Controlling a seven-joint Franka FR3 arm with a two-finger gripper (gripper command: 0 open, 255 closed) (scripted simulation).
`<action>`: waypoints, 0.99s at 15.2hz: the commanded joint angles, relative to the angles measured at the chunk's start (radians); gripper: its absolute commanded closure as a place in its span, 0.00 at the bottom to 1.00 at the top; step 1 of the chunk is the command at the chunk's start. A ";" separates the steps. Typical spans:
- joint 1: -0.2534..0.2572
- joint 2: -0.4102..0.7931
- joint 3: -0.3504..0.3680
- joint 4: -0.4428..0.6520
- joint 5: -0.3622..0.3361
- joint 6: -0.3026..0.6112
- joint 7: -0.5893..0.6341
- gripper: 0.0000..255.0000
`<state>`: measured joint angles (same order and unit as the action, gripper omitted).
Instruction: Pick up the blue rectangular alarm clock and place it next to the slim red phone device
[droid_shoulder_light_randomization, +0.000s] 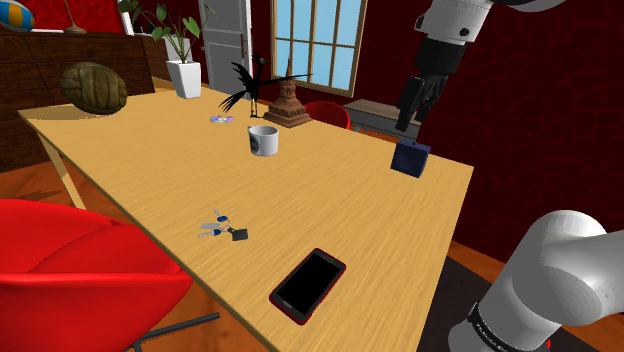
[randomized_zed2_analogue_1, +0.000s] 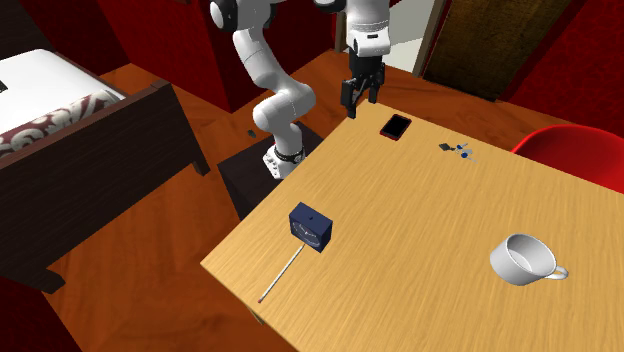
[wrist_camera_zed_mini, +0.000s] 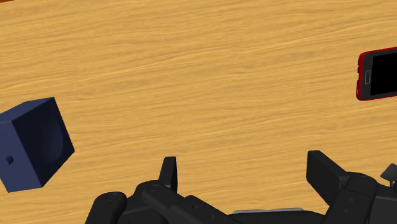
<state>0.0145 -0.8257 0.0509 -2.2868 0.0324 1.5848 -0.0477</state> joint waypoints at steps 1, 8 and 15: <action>0.000 0.000 0.000 0.000 0.000 0.000 0.000 0.00; -0.045 0.086 -0.138 -0.042 -0.070 0.117 -0.135 0.00; -0.081 0.228 -0.275 -0.028 -0.115 0.237 -0.268 0.00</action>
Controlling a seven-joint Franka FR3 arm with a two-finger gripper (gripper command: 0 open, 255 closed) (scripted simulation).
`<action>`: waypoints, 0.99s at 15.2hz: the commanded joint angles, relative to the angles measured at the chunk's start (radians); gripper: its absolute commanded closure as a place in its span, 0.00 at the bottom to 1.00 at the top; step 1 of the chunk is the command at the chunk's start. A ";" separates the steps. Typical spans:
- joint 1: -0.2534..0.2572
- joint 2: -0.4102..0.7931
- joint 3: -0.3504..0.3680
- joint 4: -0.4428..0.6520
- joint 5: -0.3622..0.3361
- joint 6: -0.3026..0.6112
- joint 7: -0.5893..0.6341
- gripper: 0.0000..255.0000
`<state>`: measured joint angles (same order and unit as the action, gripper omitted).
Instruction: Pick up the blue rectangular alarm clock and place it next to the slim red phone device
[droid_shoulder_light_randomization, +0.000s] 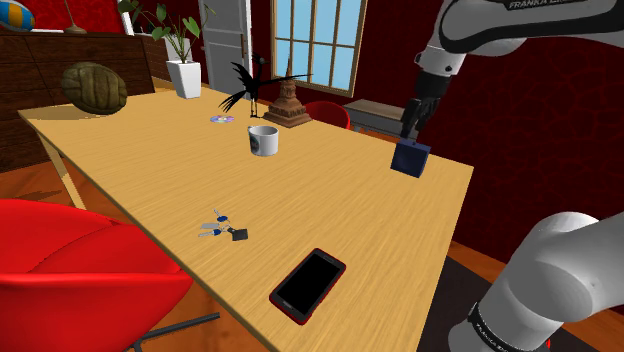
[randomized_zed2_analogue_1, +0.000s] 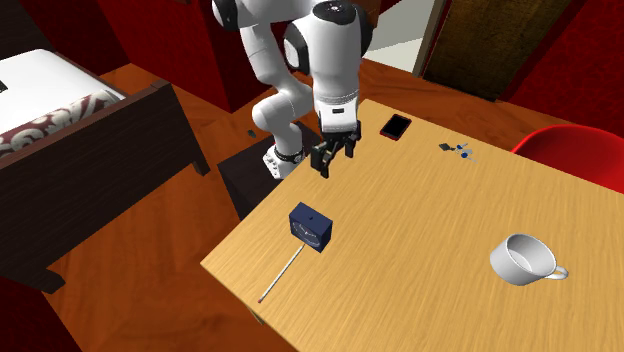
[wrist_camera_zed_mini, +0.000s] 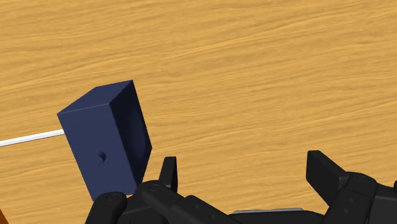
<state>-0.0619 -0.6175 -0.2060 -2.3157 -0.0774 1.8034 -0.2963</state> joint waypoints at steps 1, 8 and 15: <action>-0.008 0.044 -0.038 0.007 -0.008 0.035 -0.039 0.00; -0.024 0.242 -0.174 0.087 0.003 0.141 -0.183 0.00; -0.025 0.313 -0.210 0.063 0.021 0.231 -0.225 0.00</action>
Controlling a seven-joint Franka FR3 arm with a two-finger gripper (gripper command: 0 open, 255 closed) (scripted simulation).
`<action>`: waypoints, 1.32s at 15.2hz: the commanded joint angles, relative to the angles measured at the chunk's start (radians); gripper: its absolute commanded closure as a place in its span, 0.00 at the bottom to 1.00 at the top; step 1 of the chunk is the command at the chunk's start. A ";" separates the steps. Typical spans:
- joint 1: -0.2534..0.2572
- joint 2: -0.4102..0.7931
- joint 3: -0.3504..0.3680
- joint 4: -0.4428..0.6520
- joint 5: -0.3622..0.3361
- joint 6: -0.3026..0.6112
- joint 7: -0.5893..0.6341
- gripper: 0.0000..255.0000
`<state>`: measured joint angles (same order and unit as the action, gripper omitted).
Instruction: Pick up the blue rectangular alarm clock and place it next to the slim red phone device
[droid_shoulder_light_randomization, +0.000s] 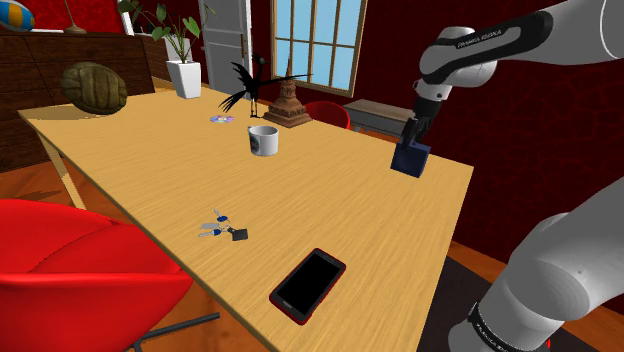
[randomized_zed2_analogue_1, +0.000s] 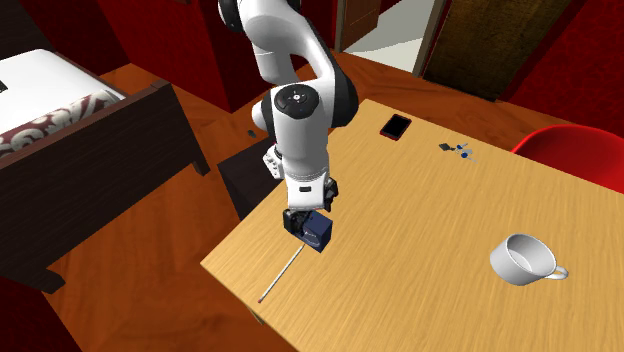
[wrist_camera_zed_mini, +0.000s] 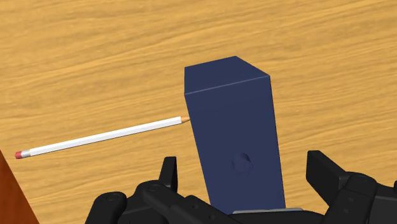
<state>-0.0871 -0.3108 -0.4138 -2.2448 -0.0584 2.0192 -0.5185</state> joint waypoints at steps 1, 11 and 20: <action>0.001 0.011 -0.004 -0.017 0.003 0.029 -0.004 0.00; 0.002 0.019 -0.006 -0.032 0.006 0.050 -0.006 1.00; 0.001 0.019 -0.006 -0.032 0.006 0.050 -0.006 1.00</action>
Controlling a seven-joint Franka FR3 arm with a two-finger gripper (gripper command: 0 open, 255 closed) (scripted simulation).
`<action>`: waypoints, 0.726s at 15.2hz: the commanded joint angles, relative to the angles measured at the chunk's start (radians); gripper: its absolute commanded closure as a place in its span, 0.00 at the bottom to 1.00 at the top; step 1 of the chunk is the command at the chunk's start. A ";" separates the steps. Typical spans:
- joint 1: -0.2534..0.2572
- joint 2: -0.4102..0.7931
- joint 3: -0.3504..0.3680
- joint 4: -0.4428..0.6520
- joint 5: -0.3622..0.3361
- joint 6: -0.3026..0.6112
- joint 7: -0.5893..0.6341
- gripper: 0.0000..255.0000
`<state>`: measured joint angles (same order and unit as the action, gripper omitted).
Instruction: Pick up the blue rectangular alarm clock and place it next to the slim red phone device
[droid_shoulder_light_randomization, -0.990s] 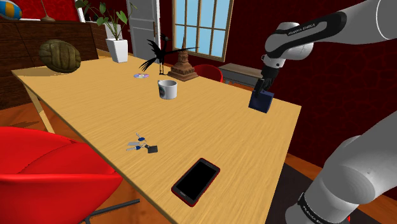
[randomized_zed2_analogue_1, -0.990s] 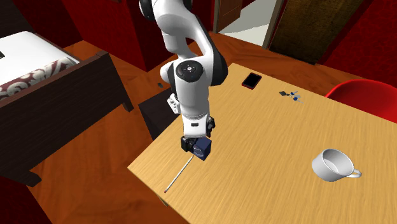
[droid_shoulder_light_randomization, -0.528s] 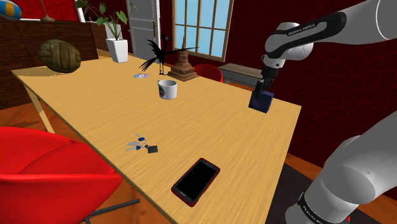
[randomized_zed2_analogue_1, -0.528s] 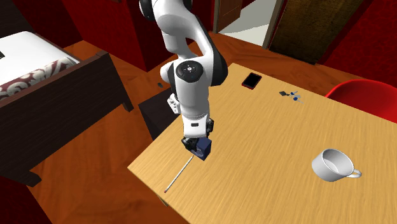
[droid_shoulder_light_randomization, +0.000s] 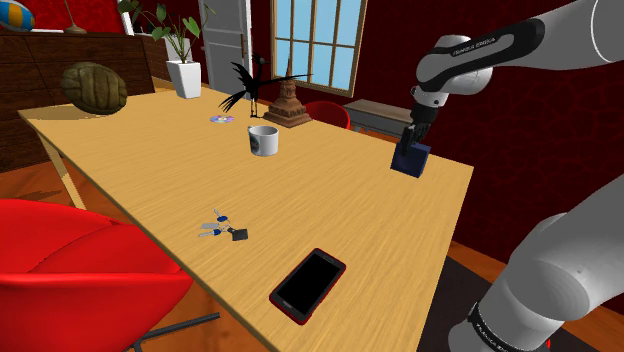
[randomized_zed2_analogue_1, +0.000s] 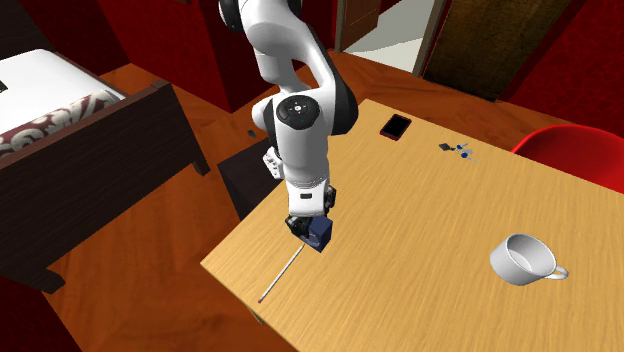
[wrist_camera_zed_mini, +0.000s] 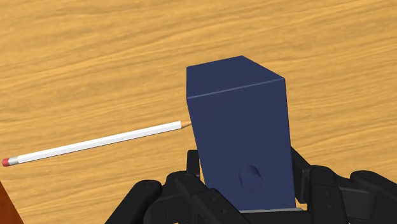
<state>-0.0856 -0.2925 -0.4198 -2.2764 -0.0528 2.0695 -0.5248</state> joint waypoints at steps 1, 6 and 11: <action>0.000 -0.003 0.002 0.010 -0.001 -0.014 0.002 1.00; 0.000 -0.019 0.009 0.063 -0.004 -0.082 0.009 1.00; 0.002 -0.029 0.016 0.122 -0.005 -0.150 0.014 1.00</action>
<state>-0.0844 -0.3188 -0.4057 -2.1625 -0.0577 1.9302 -0.5123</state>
